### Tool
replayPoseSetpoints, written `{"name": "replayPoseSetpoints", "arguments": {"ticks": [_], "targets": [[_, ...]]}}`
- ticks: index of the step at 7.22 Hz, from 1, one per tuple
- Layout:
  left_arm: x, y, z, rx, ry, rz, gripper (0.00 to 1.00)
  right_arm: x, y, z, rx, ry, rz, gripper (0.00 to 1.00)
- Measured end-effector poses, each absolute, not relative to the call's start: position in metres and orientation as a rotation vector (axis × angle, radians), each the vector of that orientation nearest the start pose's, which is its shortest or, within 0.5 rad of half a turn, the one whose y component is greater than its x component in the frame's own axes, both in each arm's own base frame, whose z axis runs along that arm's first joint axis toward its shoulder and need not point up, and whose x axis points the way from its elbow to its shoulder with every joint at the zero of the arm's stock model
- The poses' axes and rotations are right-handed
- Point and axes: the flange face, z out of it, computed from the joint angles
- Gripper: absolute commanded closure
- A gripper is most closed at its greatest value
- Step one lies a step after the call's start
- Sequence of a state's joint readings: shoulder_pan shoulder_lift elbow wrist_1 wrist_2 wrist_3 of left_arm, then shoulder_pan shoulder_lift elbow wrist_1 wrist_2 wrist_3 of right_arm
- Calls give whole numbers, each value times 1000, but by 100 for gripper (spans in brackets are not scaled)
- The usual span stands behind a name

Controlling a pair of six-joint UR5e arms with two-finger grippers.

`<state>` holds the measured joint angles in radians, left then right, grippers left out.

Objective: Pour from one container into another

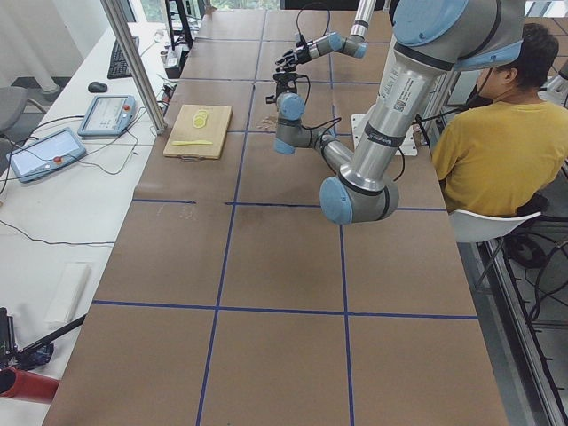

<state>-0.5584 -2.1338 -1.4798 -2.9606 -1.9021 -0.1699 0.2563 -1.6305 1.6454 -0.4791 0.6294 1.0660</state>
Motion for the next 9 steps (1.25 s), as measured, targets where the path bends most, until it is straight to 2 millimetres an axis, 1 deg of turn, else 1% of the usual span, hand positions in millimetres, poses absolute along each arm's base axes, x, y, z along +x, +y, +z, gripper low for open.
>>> {"name": "replayPoseSetpoints", "arguments": {"ticks": [4, 5, 8, 9], "targets": [[486, -425, 221, 1469, 1271, 878, 100, -405, -315, 534, 1139, -630, 296, 73], [486, -425, 221, 1469, 1270, 878, 100, -407, -313, 537, 1135, -631, 295, 71], [486, -425, 221, 1469, 1271, 878, 100, -408, -312, 545, 1130, -633, 293, 69], [486, -425, 221, 1467, 1270, 878, 100, -408, -311, 550, 1130, -642, 296, 66]]}}
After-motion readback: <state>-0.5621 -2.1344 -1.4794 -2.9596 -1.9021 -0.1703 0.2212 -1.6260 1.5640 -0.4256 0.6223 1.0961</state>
